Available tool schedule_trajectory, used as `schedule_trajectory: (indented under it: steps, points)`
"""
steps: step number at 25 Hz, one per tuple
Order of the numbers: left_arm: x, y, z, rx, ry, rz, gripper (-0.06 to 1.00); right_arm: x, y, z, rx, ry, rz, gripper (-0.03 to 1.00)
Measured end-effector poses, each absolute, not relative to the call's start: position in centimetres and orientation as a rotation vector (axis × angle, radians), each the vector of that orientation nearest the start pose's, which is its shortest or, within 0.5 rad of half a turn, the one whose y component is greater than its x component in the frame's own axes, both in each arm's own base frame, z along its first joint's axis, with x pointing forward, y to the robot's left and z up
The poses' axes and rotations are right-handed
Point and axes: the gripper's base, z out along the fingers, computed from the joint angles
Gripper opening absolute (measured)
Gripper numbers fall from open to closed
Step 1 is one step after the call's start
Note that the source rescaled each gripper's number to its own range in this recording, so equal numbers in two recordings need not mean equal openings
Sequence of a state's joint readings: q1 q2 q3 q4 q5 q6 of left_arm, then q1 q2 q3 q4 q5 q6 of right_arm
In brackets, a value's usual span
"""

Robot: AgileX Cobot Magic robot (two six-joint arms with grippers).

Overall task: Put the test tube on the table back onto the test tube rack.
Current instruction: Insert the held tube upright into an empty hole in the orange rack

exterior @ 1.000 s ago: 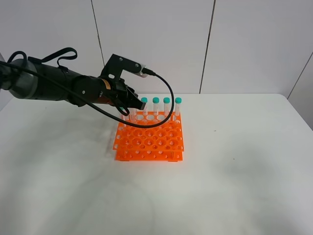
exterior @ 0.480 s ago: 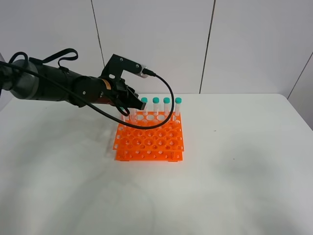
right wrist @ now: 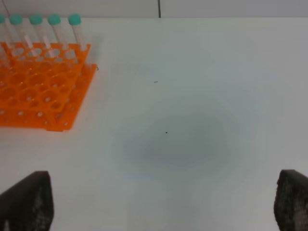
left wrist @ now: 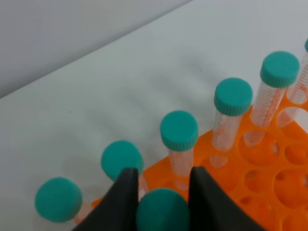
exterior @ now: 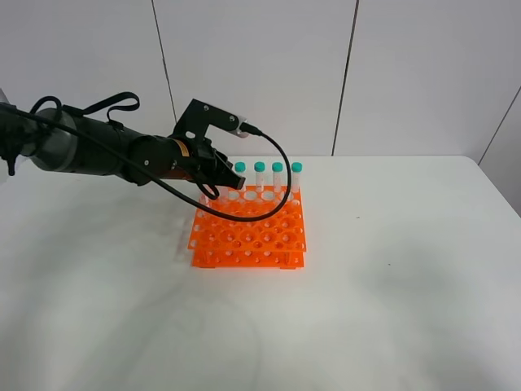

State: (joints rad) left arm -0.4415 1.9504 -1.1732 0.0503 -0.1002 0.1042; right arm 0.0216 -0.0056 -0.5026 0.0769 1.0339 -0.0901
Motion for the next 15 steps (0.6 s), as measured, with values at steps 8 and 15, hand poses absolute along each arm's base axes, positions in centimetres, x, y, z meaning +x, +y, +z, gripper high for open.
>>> schedule_trajectory:
  steps: [8, 15]
  points:
    - [38.39, -18.2, 17.06, 0.641, 2.079, -0.17, 0.0, -0.52, 0.59, 28.03, -0.115, 2.004, 0.048, 1.0]
    - [38.41, -18.21, 17.1, 0.64, 2.073, -0.171, 0.0, -0.52, 0.59, 28.03, -0.115, 2.004, 0.048, 1.0]
